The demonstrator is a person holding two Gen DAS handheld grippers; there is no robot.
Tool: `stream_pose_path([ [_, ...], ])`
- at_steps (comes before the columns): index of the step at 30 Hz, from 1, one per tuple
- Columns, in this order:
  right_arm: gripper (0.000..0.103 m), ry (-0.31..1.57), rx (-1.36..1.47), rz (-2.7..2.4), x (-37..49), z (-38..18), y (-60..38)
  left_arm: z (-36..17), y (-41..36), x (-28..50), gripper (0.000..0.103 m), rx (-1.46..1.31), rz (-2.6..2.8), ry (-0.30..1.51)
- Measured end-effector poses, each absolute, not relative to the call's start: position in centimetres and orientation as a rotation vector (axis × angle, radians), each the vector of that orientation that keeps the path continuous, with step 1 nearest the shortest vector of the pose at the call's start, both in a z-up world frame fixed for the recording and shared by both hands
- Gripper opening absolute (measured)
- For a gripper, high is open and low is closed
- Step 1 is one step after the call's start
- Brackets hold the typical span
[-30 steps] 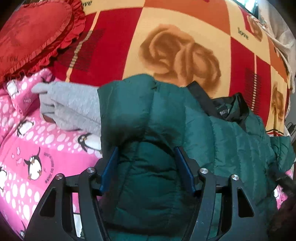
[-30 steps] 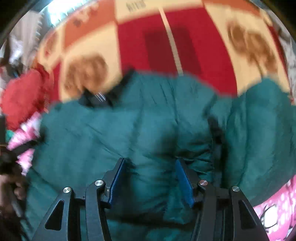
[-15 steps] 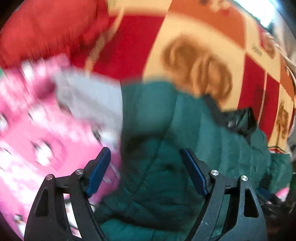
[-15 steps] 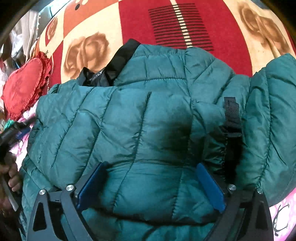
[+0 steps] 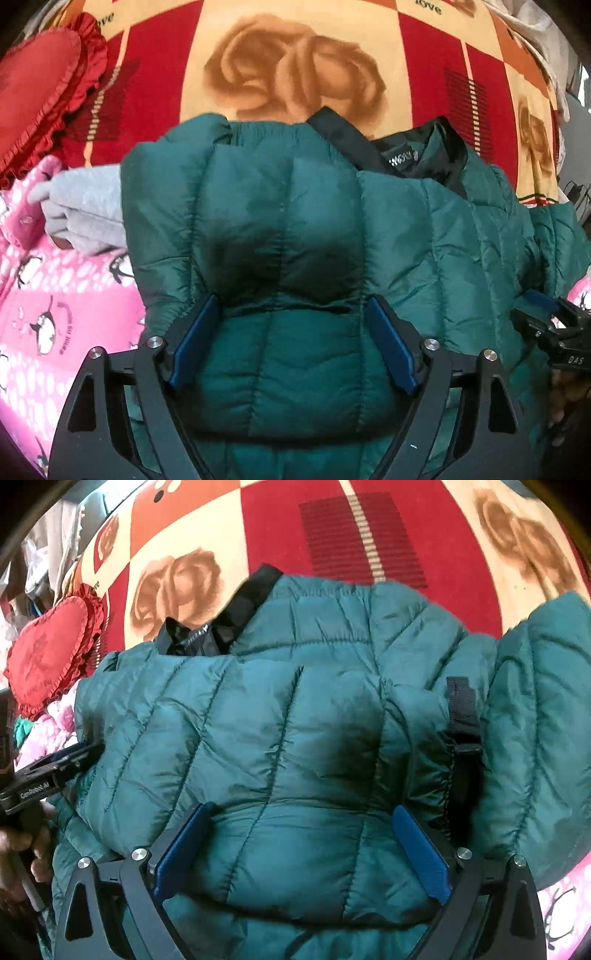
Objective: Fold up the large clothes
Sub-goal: 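Grasp the other sleeve's black cuff with the right tool and lift it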
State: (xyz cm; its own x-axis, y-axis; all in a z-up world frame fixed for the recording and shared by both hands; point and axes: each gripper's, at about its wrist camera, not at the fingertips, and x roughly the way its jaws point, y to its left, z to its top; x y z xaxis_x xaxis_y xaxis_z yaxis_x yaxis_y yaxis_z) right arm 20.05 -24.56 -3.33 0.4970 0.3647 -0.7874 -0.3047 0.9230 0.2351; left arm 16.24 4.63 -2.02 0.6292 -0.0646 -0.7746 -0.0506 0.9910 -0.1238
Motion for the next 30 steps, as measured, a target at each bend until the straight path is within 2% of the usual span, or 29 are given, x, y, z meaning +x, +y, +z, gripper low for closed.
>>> stream_pose_path([
  [7,0.097,0.661,0.029,0.137,16.1,3.7,-30.6,-1.0,4.3,15.7,0.085,-0.176,0.004,0.862],
  [15,0.096,0.64,0.175,-0.352,17.4,5.2,-51.1,2.7,4.5,12.9,0.085,-0.245,0.004,0.725],
  [18,0.088,0.717,0.33,-0.348,18.2,3.7,-57.7,2.4,4.8,13.2,0.085,-0.257,0.005,0.739],
  [19,0.074,0.756,0.407,-0.314,18.4,2.7,-59.3,2.3,4.8,13.3,0.085,-0.263,0.003,0.745],
  [20,0.07,0.783,0.465,-0.302,18.4,1.8,-60.5,2.3,5.0,13.3,0.085,-0.266,0.005,0.748],
  [21,0.07,0.813,0.517,-0.287,18.5,0.7,-61.3,2.1,5.0,13.5,0.085,-0.265,0.015,0.755],
  [22,0.065,0.83,0.504,-0.281,18.7,0.1,-61.3,1.9,5.0,13.5,0.085,-0.265,0.021,0.761],
  [26,0.065,0.806,0.478,-0.233,19.5,-0.4,-61.3,1.4,5.6,13.7,0.085,-0.279,0.059,0.768],
  [27,0.063,0.775,0.519,-0.22,19.5,-0.5,-61.7,1.3,5.7,13.7,0.085,-0.282,0.063,0.77],
  [29,0.052,0.726,0.571,-0.208,19.9,-0.6,-62.6,1.2,6.1,13.8,0.085,-0.295,0.07,0.773],
  [30,0.051,0.699,0.586,-0.208,19.9,-0.4,-62.7,1.2,6.2,13.8,0.085,-0.301,0.076,0.771],
])
